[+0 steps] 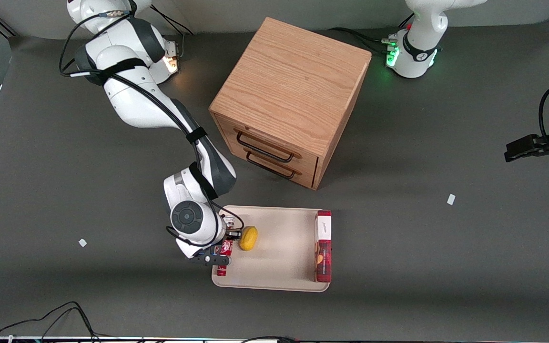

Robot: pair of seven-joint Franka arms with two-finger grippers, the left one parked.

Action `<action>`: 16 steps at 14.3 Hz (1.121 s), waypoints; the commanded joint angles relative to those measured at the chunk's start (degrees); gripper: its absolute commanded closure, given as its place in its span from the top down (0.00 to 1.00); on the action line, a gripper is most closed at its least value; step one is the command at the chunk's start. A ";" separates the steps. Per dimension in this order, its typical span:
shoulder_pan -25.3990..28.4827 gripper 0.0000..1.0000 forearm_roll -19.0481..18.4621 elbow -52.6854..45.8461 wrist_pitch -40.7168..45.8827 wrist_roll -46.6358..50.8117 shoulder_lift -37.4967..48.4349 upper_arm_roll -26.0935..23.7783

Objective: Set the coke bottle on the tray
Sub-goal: 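Lower the bottle onto the tray and open the right gripper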

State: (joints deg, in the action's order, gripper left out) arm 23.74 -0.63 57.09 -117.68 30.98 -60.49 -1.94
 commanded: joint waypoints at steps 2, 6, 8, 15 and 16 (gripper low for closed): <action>0.07 0.16 -0.07 1.53 -3.26 -1.71 -0.24 0.54; -0.36 1.00 0.11 1.53 -3.26 -1.80 0.02 0.45; -0.37 1.00 0.11 1.53 -3.26 -1.80 0.11 0.54; -0.36 1.00 0.11 1.53 -3.26 -1.71 0.29 0.45; -0.37 1.00 0.11 1.53 -3.17 -1.71 0.38 0.45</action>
State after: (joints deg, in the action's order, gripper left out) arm 23.31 -0.67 57.65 -120.57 30.45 -61.50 -1.70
